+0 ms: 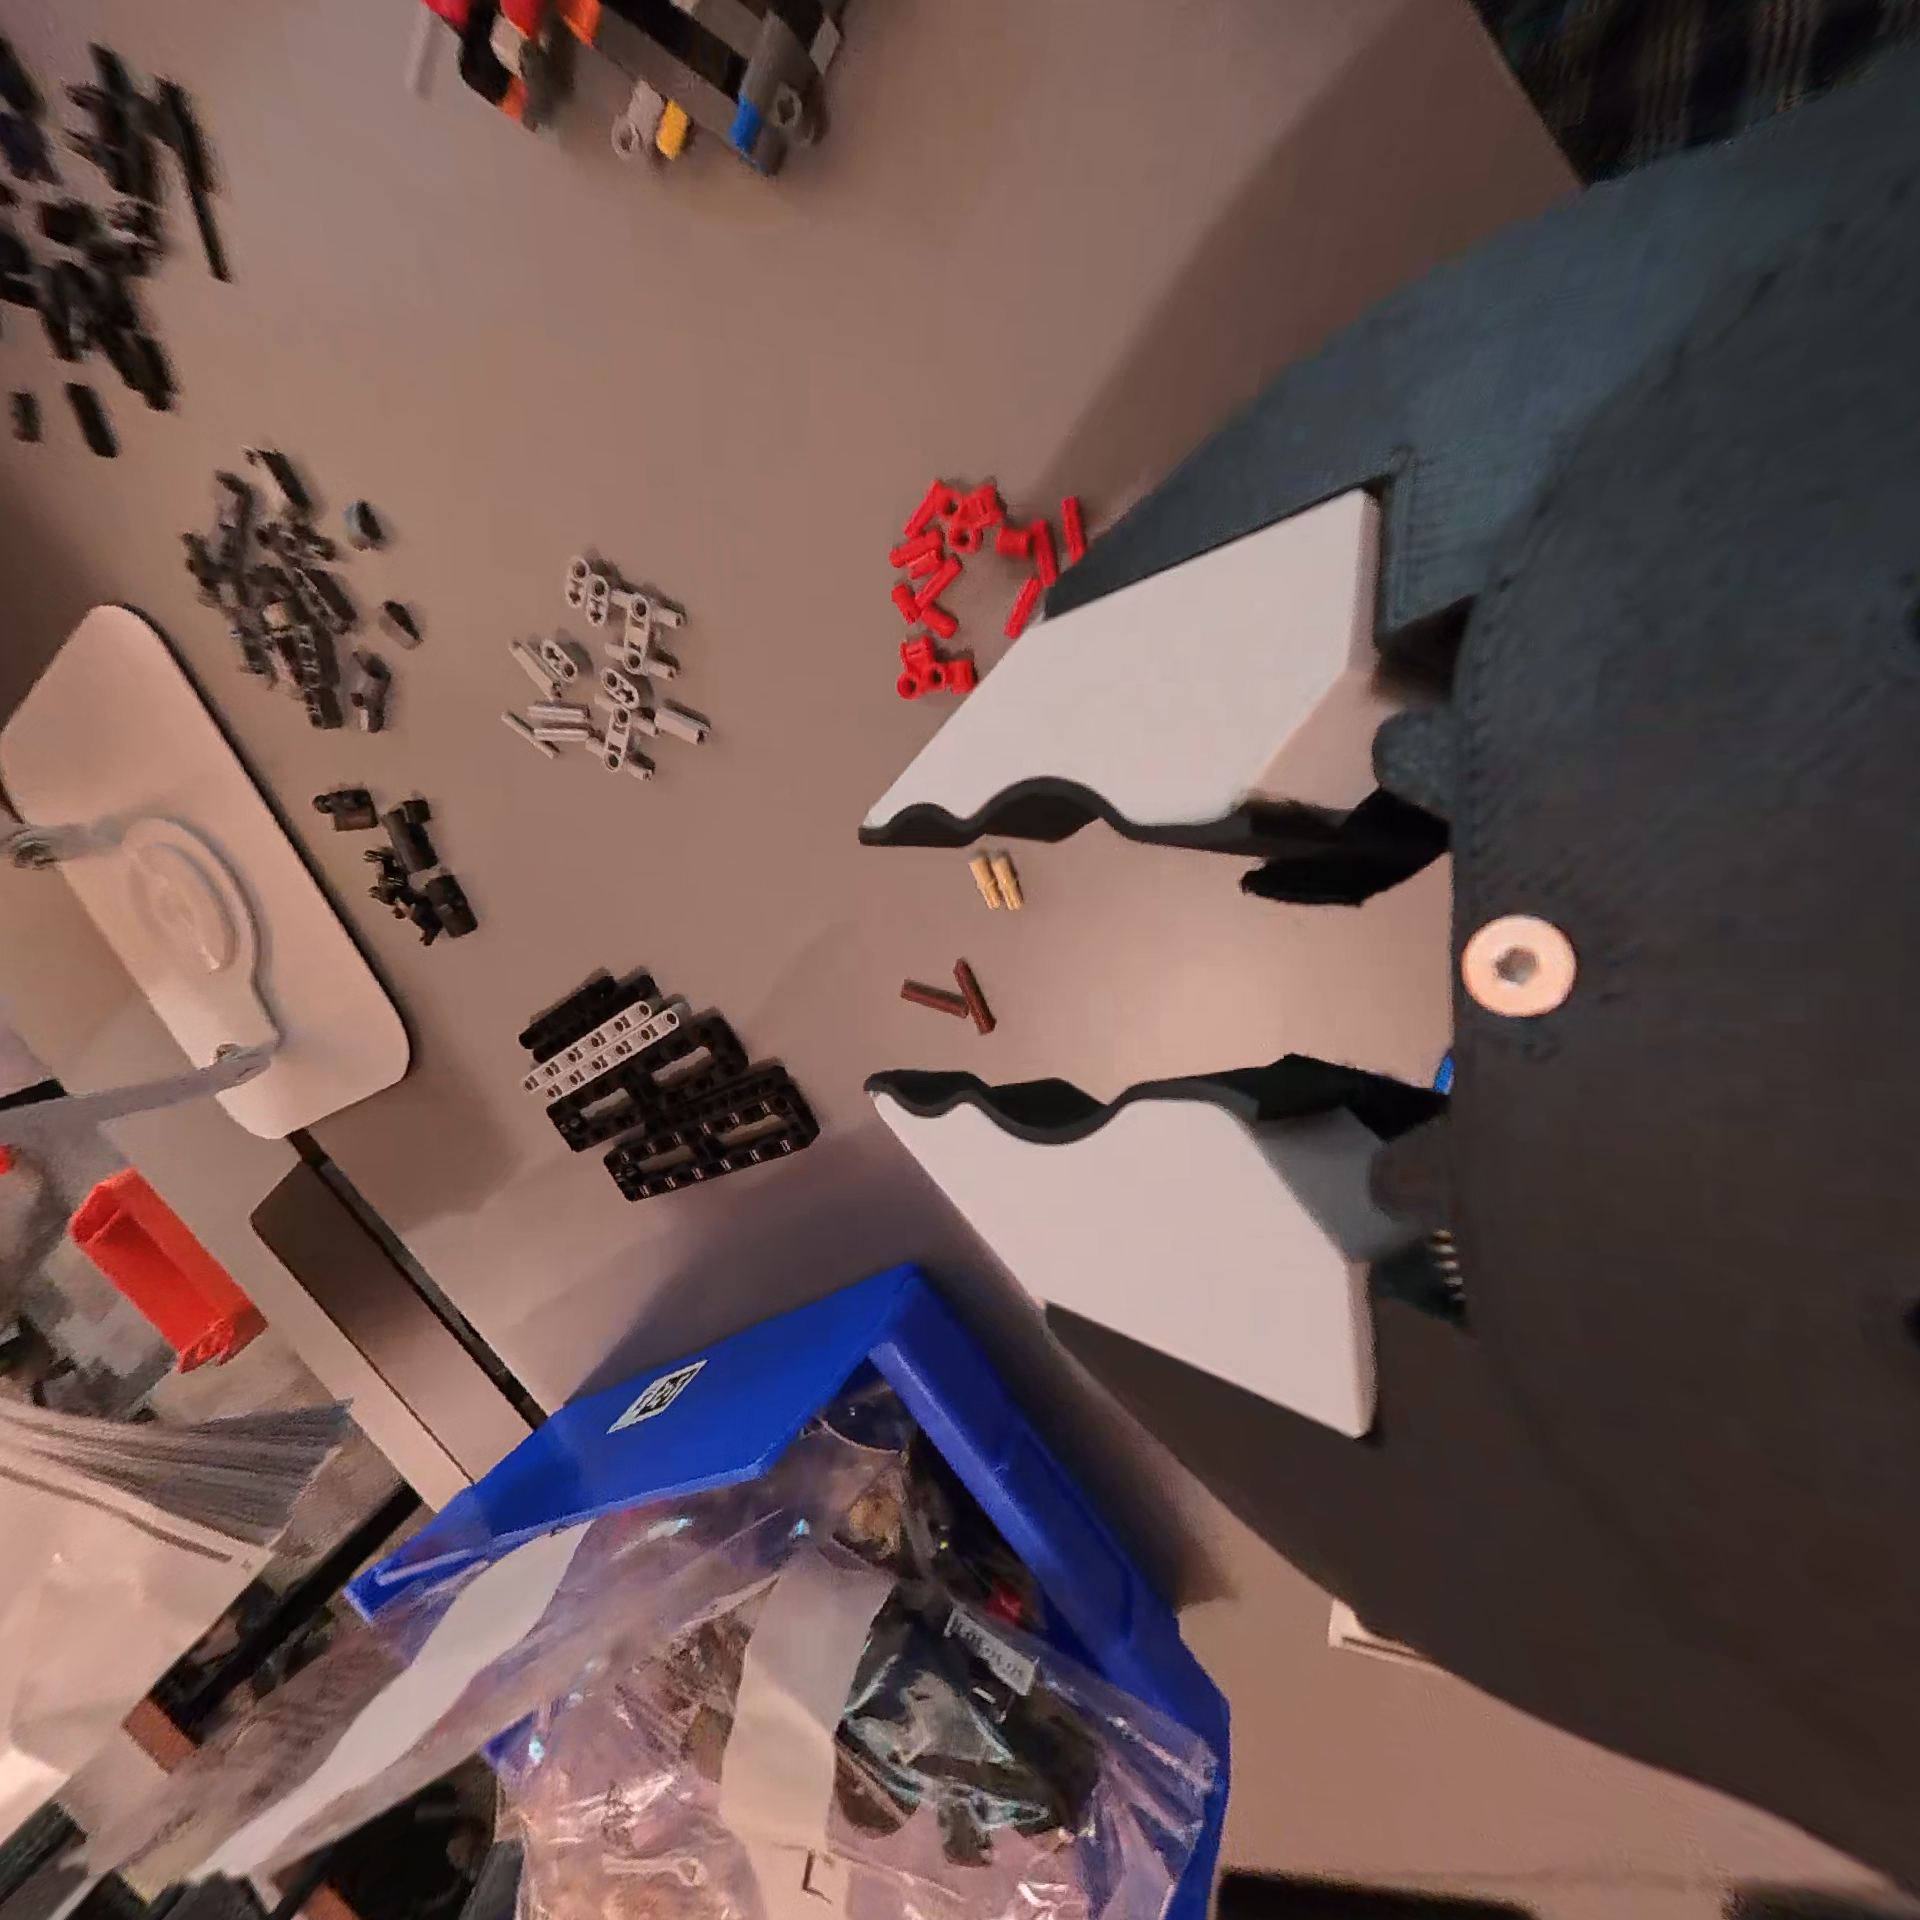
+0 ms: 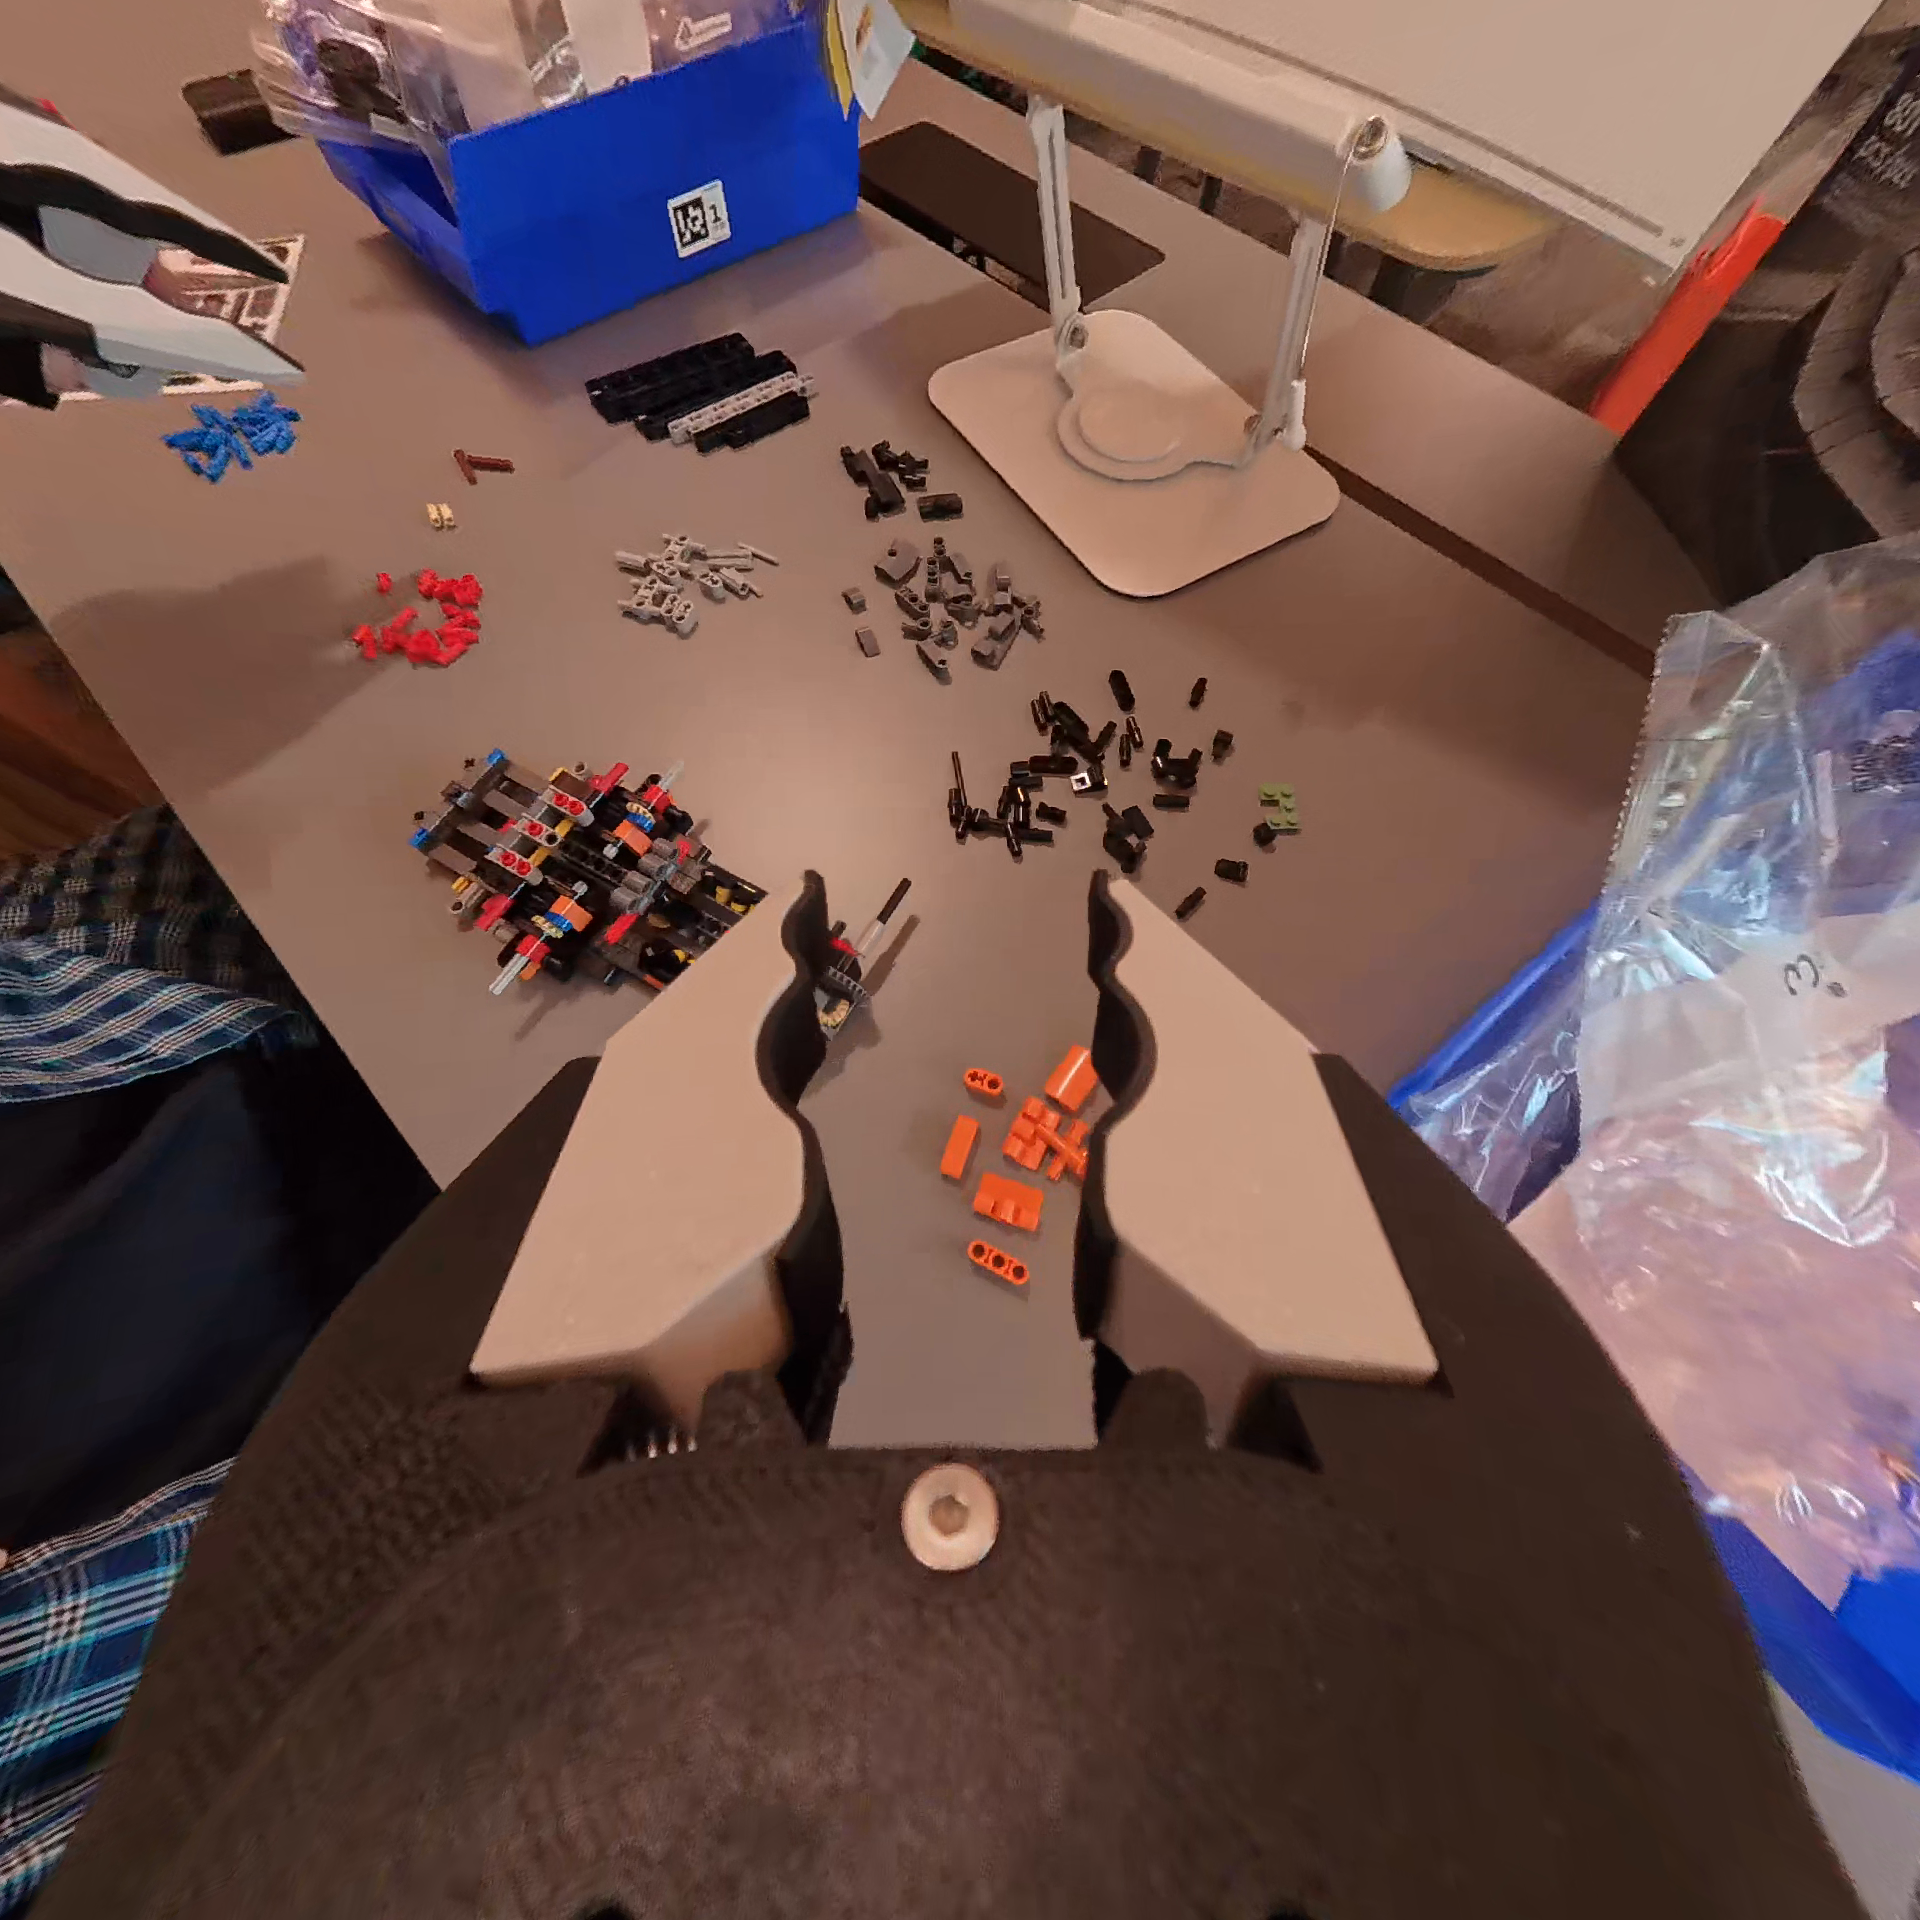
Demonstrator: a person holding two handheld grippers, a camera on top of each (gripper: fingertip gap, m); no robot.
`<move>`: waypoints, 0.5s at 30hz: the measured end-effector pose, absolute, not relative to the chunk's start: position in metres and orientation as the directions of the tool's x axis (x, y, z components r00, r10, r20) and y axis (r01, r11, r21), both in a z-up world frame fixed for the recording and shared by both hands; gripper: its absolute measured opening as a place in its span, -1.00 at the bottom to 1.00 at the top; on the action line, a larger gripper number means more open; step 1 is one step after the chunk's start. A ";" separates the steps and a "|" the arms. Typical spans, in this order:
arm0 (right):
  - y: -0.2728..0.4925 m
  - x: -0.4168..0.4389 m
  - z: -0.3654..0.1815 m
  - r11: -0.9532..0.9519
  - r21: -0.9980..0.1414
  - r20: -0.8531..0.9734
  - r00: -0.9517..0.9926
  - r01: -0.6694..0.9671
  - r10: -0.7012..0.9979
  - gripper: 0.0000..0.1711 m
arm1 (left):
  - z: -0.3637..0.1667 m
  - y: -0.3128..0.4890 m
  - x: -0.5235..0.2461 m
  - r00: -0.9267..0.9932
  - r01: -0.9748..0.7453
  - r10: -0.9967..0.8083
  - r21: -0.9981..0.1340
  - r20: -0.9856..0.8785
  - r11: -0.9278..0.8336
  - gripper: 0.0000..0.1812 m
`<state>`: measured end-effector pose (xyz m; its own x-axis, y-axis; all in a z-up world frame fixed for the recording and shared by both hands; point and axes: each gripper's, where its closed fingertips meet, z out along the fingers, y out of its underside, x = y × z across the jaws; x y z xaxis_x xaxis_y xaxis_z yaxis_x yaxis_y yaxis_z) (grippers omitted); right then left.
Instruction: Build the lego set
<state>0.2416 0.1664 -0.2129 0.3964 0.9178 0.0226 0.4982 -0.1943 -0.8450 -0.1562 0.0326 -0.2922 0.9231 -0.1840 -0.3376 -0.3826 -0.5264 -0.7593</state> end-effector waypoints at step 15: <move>0.113 0.216 -0.148 -0.160 -0.881 0.049 0.422 0.445 0.905 0.00 | -0.282 0.024 -0.149 0.957 -0.285 -0.079 -0.858 -0.279 -0.427 -0.41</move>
<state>0.2163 0.1132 -0.1477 0.4219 0.9053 0.0491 0.4450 -0.1596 -0.8812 -0.1485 0.0239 -0.2819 0.9570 -0.0785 -0.2793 -0.2854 -0.4274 -0.8578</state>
